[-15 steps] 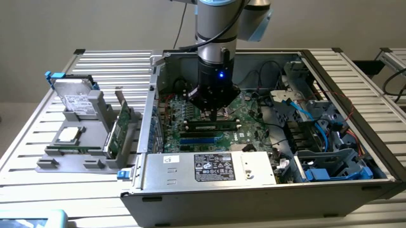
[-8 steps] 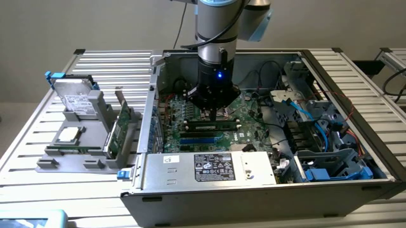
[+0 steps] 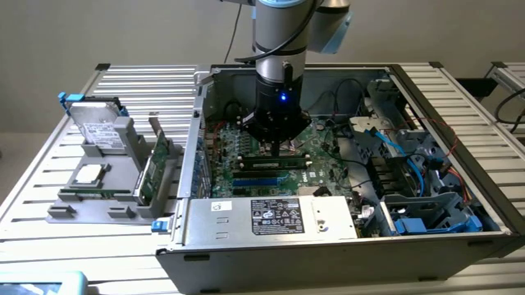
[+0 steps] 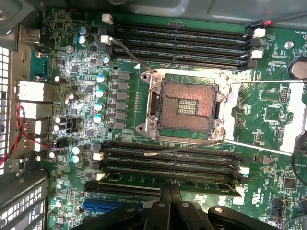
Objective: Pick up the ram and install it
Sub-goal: 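Press down the ram until it locks into place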
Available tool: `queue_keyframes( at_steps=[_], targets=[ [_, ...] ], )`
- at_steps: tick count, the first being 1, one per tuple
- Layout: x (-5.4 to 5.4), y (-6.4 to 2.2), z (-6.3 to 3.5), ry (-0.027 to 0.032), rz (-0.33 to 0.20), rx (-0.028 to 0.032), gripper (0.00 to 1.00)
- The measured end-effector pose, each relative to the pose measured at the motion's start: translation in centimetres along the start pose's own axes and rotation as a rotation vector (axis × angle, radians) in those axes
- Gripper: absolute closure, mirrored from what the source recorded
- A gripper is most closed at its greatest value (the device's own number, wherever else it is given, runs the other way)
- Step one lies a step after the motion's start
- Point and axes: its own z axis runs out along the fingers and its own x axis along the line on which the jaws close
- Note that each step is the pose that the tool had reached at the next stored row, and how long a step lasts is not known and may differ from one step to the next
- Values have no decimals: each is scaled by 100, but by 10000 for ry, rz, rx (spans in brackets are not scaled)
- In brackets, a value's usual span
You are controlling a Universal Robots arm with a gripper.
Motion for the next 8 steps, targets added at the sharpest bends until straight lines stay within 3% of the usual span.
queue_keyframes(
  at_steps=[2, 8],
  targets=[
    [0, 0, 0, 5, 0, 99, 89],
    [0, 0, 0, 5, -1, 101, 89]
  ],
)
